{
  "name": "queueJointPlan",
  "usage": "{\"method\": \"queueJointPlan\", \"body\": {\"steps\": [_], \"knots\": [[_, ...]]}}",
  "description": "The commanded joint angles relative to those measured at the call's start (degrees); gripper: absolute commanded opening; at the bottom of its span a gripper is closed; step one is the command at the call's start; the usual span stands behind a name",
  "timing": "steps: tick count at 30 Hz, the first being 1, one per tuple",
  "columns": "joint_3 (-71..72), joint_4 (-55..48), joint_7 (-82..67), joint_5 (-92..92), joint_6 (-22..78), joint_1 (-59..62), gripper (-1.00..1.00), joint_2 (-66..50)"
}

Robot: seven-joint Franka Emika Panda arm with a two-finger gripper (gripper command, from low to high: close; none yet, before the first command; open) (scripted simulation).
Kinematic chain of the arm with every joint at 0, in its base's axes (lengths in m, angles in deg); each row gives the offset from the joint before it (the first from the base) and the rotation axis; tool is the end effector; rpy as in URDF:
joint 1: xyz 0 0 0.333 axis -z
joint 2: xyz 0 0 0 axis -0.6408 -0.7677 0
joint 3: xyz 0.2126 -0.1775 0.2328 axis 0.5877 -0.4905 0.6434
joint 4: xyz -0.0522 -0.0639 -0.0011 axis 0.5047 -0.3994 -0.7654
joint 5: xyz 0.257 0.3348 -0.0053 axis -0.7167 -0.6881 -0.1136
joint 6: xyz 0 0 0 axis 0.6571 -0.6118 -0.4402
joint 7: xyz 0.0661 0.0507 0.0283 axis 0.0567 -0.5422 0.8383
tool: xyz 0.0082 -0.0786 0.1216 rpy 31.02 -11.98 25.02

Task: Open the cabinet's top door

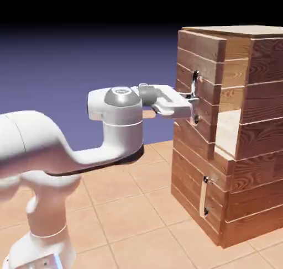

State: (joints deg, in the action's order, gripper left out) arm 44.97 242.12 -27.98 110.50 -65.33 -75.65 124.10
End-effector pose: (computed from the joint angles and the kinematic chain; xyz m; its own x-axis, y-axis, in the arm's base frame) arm 0.3325 -0.0846 0.5308 0.1897 0.6812 -0.7071 0.1895 0.6813 0.7071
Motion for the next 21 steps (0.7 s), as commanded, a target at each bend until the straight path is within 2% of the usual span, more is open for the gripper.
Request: {"method": "queueJointPlan", "body": {"steps": [1,11,21], "knots": [[2.1,1.4,0.1,-1.8,1.7,1.2,-1.0,0.5],[22.8,10.2,0.9,-21.5,18.2,5.9,-1.0,4.3],[43.6,10.8,4.0,-42.0,34.4,3.9,-1.0,0.9]]}}
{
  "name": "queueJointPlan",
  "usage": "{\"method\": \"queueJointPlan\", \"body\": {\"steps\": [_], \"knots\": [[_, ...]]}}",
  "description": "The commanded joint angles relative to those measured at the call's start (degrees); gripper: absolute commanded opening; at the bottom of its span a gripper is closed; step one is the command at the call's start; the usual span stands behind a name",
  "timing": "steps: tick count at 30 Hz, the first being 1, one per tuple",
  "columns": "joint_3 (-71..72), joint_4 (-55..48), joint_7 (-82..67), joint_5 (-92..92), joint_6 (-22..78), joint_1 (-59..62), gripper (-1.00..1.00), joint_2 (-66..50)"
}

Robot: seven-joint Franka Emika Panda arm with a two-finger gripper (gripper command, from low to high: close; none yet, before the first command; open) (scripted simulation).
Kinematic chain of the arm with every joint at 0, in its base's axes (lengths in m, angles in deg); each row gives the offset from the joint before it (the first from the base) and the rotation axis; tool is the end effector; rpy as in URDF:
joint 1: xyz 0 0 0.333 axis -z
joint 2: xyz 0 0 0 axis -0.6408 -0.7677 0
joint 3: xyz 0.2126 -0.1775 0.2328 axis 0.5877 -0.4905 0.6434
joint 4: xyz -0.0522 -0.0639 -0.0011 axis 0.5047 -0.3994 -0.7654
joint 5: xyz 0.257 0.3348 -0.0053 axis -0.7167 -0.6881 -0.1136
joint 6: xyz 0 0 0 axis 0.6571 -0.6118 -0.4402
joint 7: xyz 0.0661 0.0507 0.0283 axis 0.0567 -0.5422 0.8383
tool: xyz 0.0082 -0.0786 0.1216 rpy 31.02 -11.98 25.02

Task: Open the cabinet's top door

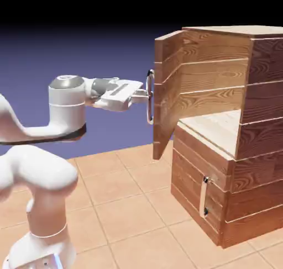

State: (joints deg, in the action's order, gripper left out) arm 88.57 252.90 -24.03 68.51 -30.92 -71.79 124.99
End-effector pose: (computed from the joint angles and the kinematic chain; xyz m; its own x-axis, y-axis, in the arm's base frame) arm 0.2464 0.0189 0.5274 0.4620 0.5352 -0.7072 0.4622 0.5353 0.7070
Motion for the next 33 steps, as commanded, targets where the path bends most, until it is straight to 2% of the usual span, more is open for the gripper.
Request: {"method": "queueJointPlan", "body": {"steps": [1,11,21,32,33], "knots": [[2.1,-0.4,0.5,-2.1,1.6,-0.2,-1.0,-0.9],[22.8,-10.0,7.5,-23.0,20.2,1.7,-1.0,-16.6],[40.7,-28.4,15.8,-37.2,40.6,13.2,-1.0,-37.4],[57.4,-49.4,27.9,-43.1,63.1,27.3,-1.0,-60.0],[57.4,-49.4,27.9,-43.1,63.1,27.3,1.0,-60.0]]}}
